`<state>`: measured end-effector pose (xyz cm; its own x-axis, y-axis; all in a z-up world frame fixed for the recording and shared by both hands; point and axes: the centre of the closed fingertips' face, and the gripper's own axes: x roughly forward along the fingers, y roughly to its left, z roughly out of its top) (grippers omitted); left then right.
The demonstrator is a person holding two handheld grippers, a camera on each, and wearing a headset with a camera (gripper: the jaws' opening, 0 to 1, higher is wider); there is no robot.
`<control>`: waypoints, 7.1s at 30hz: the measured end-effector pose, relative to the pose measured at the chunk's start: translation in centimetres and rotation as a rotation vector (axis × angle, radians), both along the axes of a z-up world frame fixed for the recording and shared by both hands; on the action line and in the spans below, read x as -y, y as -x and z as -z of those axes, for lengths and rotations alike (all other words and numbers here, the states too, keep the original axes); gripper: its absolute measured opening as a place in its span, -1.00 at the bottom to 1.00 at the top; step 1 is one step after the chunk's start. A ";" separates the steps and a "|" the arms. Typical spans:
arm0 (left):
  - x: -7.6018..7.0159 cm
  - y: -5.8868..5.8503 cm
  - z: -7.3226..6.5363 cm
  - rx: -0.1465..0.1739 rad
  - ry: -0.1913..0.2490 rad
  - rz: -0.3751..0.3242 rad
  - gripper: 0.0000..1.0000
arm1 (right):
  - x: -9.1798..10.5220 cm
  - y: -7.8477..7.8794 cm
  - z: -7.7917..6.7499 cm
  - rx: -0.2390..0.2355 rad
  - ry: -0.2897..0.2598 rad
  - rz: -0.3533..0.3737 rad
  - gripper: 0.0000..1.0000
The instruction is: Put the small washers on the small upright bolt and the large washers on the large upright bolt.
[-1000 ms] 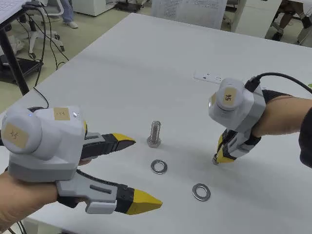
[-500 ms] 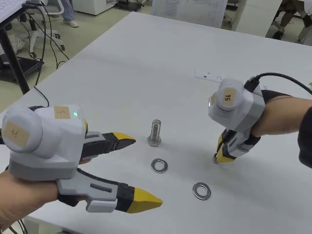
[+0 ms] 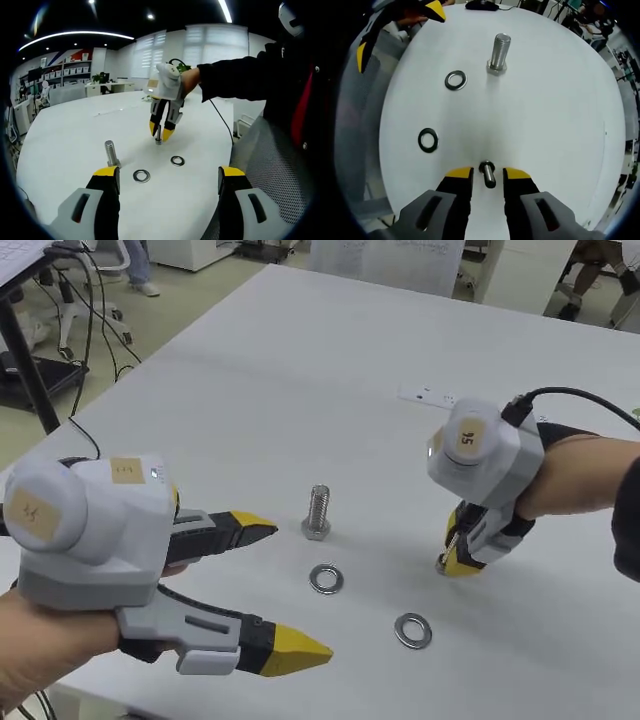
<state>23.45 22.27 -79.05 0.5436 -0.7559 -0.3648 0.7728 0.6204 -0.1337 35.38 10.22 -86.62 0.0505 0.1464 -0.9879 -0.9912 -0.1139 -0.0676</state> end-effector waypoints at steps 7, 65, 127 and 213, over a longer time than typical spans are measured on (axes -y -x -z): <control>0.0 0.1 -0.1 0.003 0.001 -0.001 0.60 | 0.0 0.2 -0.3 0.006 -0.005 0.000 -0.35; -0.4 0.1 -1.0 0.032 0.007 -0.006 0.60 | -5.4 4.8 -5.6 0.057 -0.098 -0.199 -0.20; -0.2 0.6 -1.2 0.037 0.013 -0.003 0.60 | -2.2 8.6 1.7 -0.067 0.003 -0.144 -0.24; -0.2 0.8 -1.8 0.061 0.020 -0.008 0.59 | -3.2 8.1 -1.9 -0.053 0.021 -0.164 -0.54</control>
